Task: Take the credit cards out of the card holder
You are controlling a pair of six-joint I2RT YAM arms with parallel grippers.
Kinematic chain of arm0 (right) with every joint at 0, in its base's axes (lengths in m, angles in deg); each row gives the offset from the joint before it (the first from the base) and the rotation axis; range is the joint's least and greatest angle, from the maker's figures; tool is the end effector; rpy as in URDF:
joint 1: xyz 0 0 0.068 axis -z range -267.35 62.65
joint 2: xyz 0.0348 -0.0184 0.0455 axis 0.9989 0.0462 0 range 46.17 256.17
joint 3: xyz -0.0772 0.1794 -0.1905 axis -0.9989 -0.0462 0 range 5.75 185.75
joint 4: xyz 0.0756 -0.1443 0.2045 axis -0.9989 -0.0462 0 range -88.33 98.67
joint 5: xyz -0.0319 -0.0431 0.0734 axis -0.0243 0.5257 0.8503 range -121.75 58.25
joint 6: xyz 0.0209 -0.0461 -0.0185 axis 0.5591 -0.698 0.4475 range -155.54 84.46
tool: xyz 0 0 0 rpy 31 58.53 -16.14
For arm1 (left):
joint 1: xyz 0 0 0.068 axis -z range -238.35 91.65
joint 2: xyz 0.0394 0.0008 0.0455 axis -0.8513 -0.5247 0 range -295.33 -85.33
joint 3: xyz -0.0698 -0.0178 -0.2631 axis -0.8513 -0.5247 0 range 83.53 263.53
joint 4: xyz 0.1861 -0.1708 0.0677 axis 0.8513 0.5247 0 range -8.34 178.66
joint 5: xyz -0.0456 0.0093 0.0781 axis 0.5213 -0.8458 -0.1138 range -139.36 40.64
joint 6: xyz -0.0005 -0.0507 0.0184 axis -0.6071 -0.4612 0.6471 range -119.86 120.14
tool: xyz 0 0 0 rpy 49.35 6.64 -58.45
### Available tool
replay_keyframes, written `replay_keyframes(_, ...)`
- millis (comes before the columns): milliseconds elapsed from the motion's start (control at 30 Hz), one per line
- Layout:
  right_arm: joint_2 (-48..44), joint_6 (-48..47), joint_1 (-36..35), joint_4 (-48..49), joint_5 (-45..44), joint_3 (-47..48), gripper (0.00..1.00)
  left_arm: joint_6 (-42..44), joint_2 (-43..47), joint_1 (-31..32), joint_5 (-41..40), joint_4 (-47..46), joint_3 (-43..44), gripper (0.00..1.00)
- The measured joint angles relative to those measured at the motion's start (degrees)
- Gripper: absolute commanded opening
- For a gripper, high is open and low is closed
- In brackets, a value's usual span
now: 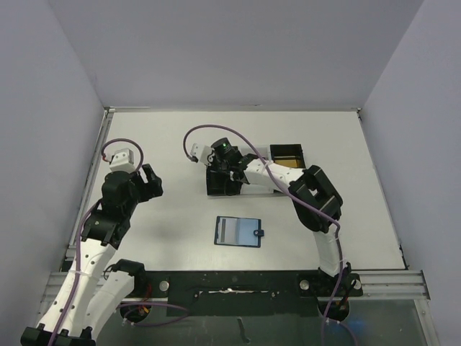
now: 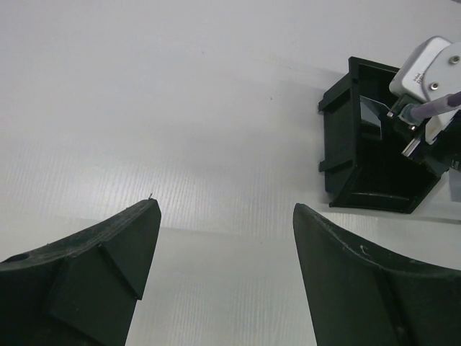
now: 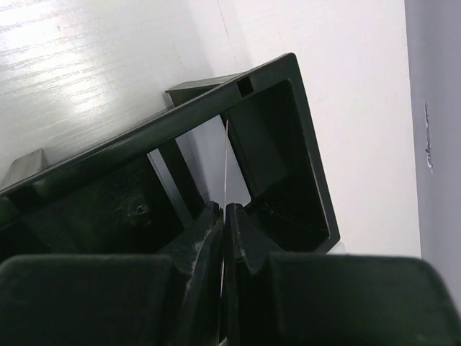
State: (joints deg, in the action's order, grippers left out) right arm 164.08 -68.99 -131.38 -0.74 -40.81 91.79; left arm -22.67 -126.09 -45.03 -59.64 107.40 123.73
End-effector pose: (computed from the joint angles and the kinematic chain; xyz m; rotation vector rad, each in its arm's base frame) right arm 0.3383 0.3194 0.1964 -1.3632 1.8298 -0.0847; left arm 0.1605 -0.0314 0.2952 -0.2804 2.0090 -0.2171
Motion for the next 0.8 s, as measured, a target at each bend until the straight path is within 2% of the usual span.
replay_keyframes(233,3.96,-1.64,0.44,0.68,-0.63,2.84,0.04,0.0,0.94,-0.33,-0.46,0.0,0.0,0.74)
replay_keyframes(367,5.53,-2.54,0.87,0.85,-0.79,3.72,0.1,0.0,0.87,-0.37,-0.42,0.0,0.0,0.74)
replay_keyframes(600,5.53,-2.54,0.9,-0.81,2.27,3.76,0.26,0.02,0.22,-0.66,0.02,-0.02,0.0,0.74)
replay_keyframes(800,5.53,-2.54,1.05,-2.93,4.66,3.74,0.32,0.02,0.02,-0.81,0.24,-0.04,0.0,0.74)
